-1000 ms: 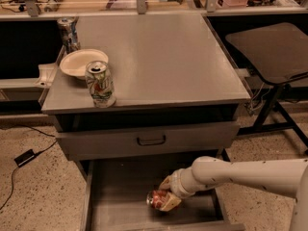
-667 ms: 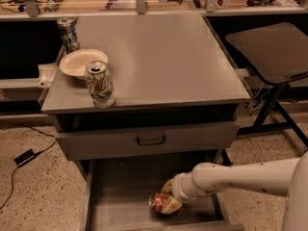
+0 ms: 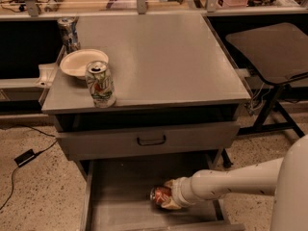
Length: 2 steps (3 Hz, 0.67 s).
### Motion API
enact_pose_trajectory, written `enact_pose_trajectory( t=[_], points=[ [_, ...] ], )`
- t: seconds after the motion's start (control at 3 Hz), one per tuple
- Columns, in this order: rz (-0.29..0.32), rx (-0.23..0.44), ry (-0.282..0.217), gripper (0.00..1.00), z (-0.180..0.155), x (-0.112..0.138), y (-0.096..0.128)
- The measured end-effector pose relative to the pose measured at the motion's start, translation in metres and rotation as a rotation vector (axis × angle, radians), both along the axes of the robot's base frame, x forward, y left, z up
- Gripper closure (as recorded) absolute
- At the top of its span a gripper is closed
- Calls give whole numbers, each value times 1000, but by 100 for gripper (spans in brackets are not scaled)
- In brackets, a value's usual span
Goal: Place coke can into middle drawer
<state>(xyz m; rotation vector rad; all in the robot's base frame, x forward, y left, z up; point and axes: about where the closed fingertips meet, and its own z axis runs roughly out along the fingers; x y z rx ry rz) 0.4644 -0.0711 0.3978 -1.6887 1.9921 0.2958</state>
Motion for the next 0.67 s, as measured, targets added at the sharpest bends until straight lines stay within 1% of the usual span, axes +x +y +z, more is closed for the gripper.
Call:
enact_pose_trajectory(
  t=[0.33, 0.67],
  points=[
    [0, 0, 0, 0, 0, 0, 0],
    [0, 0, 0, 0, 0, 0, 0]
  ],
)
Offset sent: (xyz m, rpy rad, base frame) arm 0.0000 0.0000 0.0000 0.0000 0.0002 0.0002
